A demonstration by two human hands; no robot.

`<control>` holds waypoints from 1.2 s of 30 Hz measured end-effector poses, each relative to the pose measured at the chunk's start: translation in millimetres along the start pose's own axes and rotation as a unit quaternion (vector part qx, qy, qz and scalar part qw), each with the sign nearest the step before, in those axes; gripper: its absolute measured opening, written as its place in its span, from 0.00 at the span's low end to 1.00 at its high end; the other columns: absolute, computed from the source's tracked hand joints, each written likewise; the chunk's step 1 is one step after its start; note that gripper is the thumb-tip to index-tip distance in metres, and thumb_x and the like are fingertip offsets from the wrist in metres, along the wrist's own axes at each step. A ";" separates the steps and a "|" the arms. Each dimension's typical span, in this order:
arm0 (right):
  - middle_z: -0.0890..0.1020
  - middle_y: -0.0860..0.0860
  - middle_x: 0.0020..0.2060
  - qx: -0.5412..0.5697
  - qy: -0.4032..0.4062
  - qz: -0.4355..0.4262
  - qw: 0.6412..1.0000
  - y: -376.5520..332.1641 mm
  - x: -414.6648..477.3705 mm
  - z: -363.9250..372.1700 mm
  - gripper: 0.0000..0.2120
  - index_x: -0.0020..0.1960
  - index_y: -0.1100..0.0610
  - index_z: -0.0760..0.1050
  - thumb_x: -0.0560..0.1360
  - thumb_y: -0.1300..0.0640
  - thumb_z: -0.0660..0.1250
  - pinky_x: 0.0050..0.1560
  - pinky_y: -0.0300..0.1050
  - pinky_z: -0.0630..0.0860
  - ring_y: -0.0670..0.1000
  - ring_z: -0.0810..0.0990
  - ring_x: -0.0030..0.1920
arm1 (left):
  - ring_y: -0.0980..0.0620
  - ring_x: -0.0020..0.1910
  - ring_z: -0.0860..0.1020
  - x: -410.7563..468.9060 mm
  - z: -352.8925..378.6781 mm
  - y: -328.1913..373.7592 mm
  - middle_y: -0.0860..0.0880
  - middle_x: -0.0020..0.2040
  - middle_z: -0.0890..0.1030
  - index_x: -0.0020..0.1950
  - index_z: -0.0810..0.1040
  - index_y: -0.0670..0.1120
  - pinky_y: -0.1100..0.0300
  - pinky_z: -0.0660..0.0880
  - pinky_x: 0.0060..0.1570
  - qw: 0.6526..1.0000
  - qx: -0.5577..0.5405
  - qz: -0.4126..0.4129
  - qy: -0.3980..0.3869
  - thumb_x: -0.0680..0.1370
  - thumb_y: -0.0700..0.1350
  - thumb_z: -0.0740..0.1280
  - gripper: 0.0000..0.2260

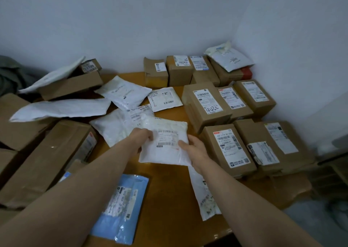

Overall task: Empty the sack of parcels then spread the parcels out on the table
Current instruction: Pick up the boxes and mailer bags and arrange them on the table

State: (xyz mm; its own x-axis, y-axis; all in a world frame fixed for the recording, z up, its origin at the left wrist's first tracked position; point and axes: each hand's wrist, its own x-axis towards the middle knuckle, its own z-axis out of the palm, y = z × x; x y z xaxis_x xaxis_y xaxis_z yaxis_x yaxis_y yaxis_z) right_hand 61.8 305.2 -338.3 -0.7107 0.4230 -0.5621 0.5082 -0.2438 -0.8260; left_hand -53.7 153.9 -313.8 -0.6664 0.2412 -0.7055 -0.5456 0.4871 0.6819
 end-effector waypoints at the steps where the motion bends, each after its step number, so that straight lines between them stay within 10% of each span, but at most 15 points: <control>1: 0.78 0.53 0.61 -0.006 0.009 -0.013 1.000 -0.3 -1.2 -0.6 0.16 0.65 0.55 0.71 0.77 0.60 0.65 0.57 0.54 0.78 0.53 0.80 0.57 | 0.38 0.58 0.75 3.4 1.4 -2.7 0.39 0.60 0.74 0.63 0.69 0.39 0.49 0.74 0.55 1.000 0.020 0.001 -0.001 0.70 0.40 0.67 0.22; 4: 0.70 0.53 0.68 -0.135 0.045 -0.029 0.989 2.8 0.3 -4.7 0.23 0.74 0.53 0.59 0.81 0.54 0.59 0.64 0.53 0.72 0.56 0.71 0.67 | 0.40 0.61 0.74 8.6 8.7 -9.3 0.40 0.63 0.75 0.67 0.70 0.38 0.52 0.73 0.59 0.994 0.108 0.033 0.013 0.73 0.41 0.68 0.23; 11: 0.71 0.58 0.62 -0.537 0.073 -0.043 0.840 51.7 -19.8 -19.3 0.14 0.63 0.62 0.69 0.78 0.62 0.59 0.59 0.45 0.69 0.57 0.72 0.61 | 0.42 0.68 0.66 3.7 23.4 -37.4 0.39 0.71 0.63 0.75 0.60 0.45 0.54 0.69 0.65 0.893 0.439 0.098 -0.019 0.76 0.46 0.64 0.29; 19: 0.50 0.51 0.77 -0.593 0.021 0.030 0.805 82.1 -36.6 -22.3 0.37 0.76 0.58 0.51 0.75 0.49 0.66 0.74 0.55 0.55 0.57 0.48 0.76 | 0.40 0.73 0.58 8.1 51.2 -55.3 0.42 0.76 0.49 0.76 0.58 0.52 0.53 0.62 0.69 0.885 0.437 0.137 -0.084 0.76 0.47 0.67 0.31; 23: 0.53 0.55 0.75 -0.602 0.037 0.020 0.798 91.5 -43.1 -26.7 0.35 0.75 0.61 0.53 0.75 0.59 0.68 0.72 0.49 0.61 0.57 0.56 0.74 | 0.40 0.74 0.58 6.9 57.1 -58.5 0.43 0.76 0.48 0.76 0.58 0.52 0.50 0.62 0.71 0.875 0.453 0.146 -0.084 0.75 0.49 0.67 0.31; 27: 0.65 0.58 0.68 -0.630 0.044 0.025 0.775 87.1 -50.8 -35.2 0.16 0.64 0.63 0.69 0.77 0.64 0.62 0.61 0.49 0.72 0.57 0.71 0.64 | 0.41 0.75 0.56 -8.3 60.7 -62.4 0.44 0.77 0.41 0.77 0.56 0.54 0.53 0.64 0.69 0.871 0.462 0.145 -0.077 0.74 0.49 0.69 0.34; 30: 0.78 0.54 0.43 -0.620 0.065 0.001 0.782 75.0 -54.4 -45.5 0.06 0.46 0.57 0.76 0.77 0.62 0.61 0.47 0.46 0.76 0.55 0.79 0.48 | 0.42 0.75 0.56 -19.1 66.9 -64.8 0.45 0.77 0.41 0.77 0.56 0.54 0.55 0.64 0.68 0.874 0.460 0.137 -0.072 0.75 0.50 0.68 0.34; 32: 0.68 0.49 0.29 -0.608 0.071 -0.026 0.790 67.2 -59.2 -54.7 0.15 0.32 0.54 0.66 0.76 0.60 0.61 0.39 0.42 0.70 0.53 0.74 0.39 | 0.42 0.75 0.55 -22.8 71.7 -65.1 0.45 0.78 0.41 0.77 0.56 0.53 0.55 0.63 0.69 0.879 0.454 0.131 -0.068 0.75 0.51 0.67 0.33; 36: 0.74 0.51 0.34 -0.622 0.021 -0.077 0.779 54.9 -80.4 -65.3 0.14 0.31 0.54 0.66 0.74 0.59 0.63 0.39 0.43 0.71 0.54 0.76 0.40 | 0.43 0.76 0.53 -23.2 78.3 -69.3 0.45 0.78 0.46 0.77 0.57 0.52 0.55 0.60 0.70 0.889 0.437 0.116 -0.071 0.77 0.50 0.65 0.30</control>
State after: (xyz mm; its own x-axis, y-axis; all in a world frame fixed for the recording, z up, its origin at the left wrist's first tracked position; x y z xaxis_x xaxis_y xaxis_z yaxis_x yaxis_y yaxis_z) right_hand 178.6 314.8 -335.8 -0.8068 0.3986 -0.4362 0.5152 0.8360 -0.1890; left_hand 39.4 180.2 -359.8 -0.6047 0.4932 -0.6253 0.2432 0.8620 0.4447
